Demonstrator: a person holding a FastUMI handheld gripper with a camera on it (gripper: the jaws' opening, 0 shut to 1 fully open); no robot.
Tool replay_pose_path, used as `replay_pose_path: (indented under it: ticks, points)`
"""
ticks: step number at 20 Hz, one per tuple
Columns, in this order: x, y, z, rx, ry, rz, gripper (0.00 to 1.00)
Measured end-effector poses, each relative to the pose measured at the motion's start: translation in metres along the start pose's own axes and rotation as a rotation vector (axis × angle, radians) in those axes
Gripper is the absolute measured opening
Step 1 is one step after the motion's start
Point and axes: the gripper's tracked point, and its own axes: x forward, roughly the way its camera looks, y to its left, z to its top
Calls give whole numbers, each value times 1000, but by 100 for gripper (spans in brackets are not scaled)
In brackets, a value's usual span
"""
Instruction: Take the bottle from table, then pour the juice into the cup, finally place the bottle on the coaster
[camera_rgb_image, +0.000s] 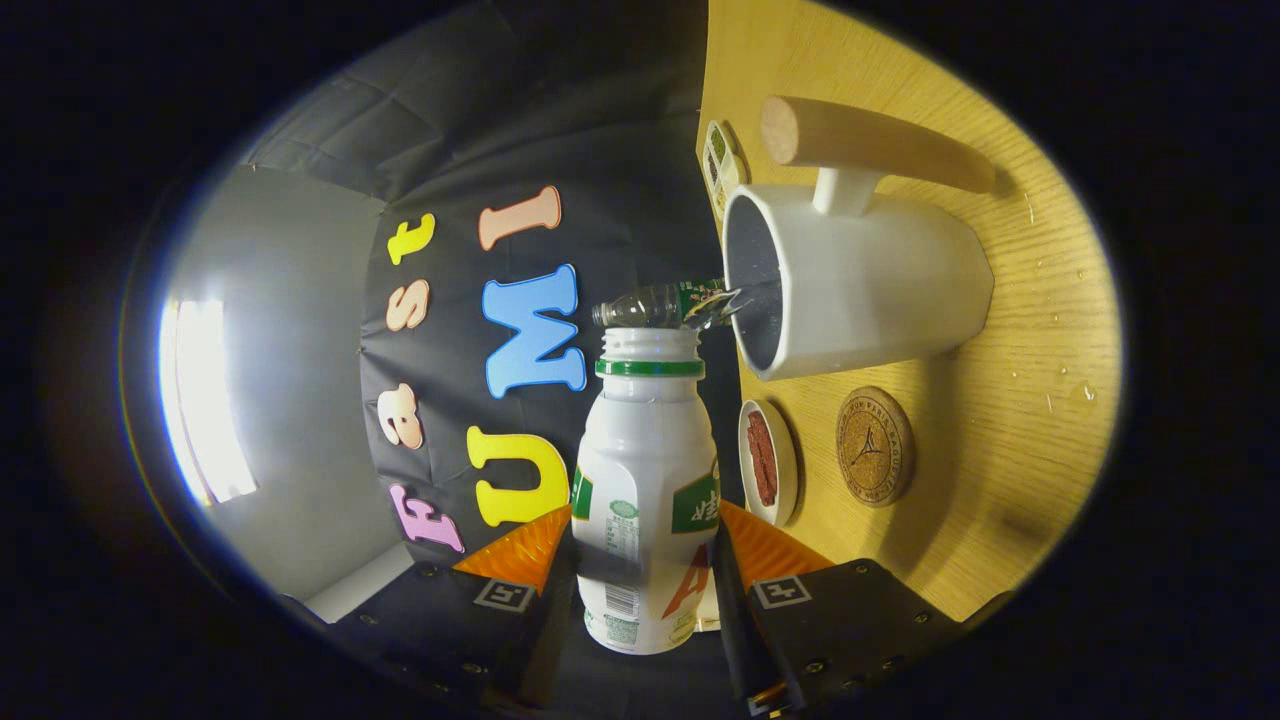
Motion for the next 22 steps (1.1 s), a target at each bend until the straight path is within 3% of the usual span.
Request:
replay_pose_path:
  ticks: [22]
  points:
    - [0,0,3,35,-21,34,64]
